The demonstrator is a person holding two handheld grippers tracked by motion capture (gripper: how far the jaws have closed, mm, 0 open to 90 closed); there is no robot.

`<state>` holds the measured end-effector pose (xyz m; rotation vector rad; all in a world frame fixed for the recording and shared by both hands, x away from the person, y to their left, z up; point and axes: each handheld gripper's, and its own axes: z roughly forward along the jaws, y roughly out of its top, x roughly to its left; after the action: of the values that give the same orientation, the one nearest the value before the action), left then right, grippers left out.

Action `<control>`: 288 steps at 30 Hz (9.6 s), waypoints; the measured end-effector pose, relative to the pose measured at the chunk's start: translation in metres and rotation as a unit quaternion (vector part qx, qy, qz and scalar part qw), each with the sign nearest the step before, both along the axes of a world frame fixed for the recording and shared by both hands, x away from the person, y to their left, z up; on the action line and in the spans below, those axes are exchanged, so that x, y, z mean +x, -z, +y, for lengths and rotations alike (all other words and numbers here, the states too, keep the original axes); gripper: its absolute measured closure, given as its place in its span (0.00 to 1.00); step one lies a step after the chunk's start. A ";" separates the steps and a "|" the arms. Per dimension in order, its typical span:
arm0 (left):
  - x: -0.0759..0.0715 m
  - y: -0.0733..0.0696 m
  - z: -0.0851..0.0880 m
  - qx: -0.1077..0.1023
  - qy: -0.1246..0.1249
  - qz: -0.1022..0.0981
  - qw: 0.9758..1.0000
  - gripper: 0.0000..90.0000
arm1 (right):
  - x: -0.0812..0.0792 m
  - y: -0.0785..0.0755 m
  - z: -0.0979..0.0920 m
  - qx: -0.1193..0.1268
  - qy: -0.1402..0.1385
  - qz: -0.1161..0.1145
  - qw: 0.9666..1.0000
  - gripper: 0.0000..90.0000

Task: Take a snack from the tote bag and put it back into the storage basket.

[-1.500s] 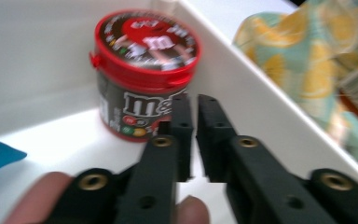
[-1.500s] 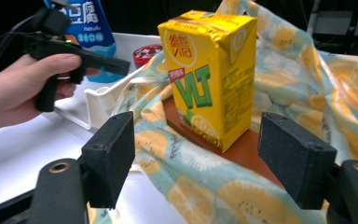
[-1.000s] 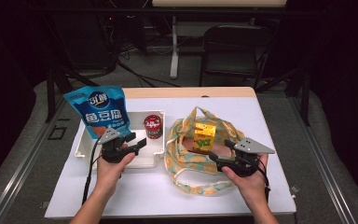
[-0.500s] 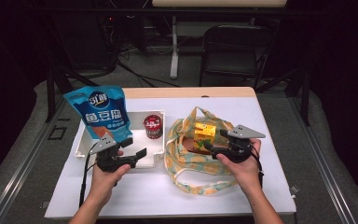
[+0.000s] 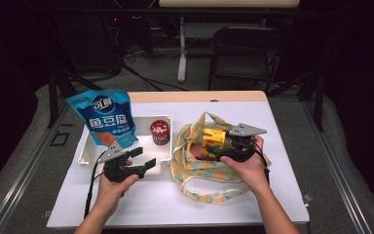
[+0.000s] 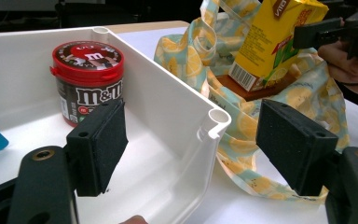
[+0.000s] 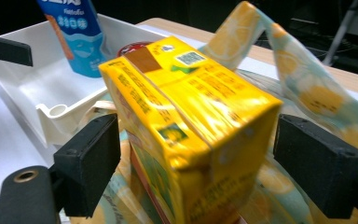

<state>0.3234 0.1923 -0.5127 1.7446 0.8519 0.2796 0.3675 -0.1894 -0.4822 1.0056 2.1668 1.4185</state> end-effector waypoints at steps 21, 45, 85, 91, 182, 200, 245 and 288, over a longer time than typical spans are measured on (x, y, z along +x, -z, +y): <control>-0.001 0.002 -0.004 -0.001 0.013 -0.005 1.000 0.35 | -0.006 0.003 0.001 -0.010 -0.039 -0.028 0.999 0.55; -0.015 -0.013 -0.057 0.022 0.017 -0.047 0.998 0.20 | -0.030 -0.034 0.027 0.010 -0.004 -0.031 0.999 0.58; -0.032 -0.015 -0.109 0.061 -0.025 -0.104 0.992 0.34 | -0.060 -0.036 0.085 0.036 -0.039 -0.021 0.998 0.55; -0.029 -0.013 -0.100 0.055 -0.030 -0.096 0.993 0.36 | -0.060 -0.040 0.082 0.059 -0.053 -0.024 0.997 0.42; 0.004 0.052 -0.042 0.145 -0.226 0.040 0.963 0.35 | -0.084 0.015 -0.028 0.044 0.060 -0.017 0.997 0.35; 0.006 0.052 -0.030 0.113 -0.190 0.075 0.973 0.27 | -0.084 0.018 -0.028 0.035 0.061 -0.020 0.997 0.35; 0.004 0.039 0.019 0.069 -0.134 0.086 0.985 1.00 | -0.083 0.022 -0.027 0.031 0.061 -0.013 0.998 0.34; 0.024 0.033 -0.037 0.178 -0.056 0.084 0.979 1.00 | -0.088 0.023 -0.030 0.035 0.064 -0.016 0.997 0.35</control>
<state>0.3470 0.1548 -0.5455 2.0770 1.0754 0.3827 0.2797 -0.2194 -0.5051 1.1184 2.0037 1.4484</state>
